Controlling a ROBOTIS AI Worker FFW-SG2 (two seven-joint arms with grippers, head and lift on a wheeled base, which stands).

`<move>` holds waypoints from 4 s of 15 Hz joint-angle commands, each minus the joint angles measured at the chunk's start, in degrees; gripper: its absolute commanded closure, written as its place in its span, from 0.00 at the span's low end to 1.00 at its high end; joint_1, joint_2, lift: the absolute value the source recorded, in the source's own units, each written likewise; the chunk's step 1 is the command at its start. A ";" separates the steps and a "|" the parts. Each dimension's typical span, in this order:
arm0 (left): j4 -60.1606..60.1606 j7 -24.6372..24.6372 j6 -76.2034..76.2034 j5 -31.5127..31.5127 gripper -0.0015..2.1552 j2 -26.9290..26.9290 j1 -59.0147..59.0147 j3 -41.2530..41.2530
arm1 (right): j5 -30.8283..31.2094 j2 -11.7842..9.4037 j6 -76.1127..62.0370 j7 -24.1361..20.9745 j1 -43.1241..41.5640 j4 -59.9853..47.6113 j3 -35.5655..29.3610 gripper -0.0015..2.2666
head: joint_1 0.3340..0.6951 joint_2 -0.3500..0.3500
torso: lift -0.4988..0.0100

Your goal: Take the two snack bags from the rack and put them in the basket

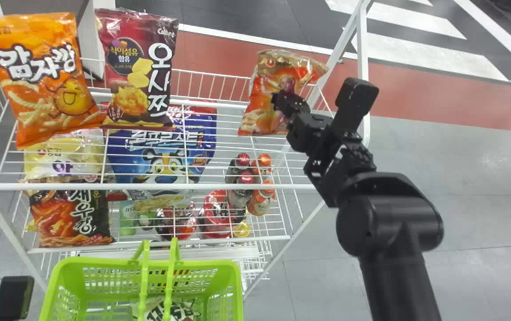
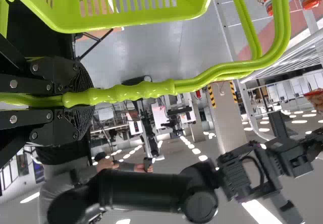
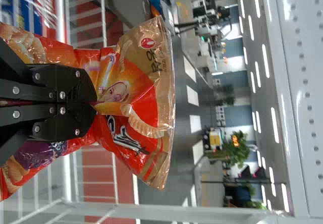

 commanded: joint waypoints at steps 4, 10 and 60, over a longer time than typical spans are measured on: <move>-0.11 0.17 0.00 0.15 0.92 -0.24 -0.26 -0.47 | -6.73 -0.03 18.36 0.45 16.45 -22.05 -3.08 0.97 | 1.00 0.00 | 0.96; -0.64 0.26 0.00 0.42 0.92 -0.24 1.06 -0.03 | -8.40 -0.29 56.62 -0.16 20.40 -33.92 -4.84 0.97 | 1.00 0.00 | 0.96; -0.55 1.58 -5.45 0.59 0.92 -0.77 3.25 0.41 | 14.45 -1.26 -51.07 -5.88 44.66 -11.24 14.32 0.06 | 1.00 0.00 | 0.96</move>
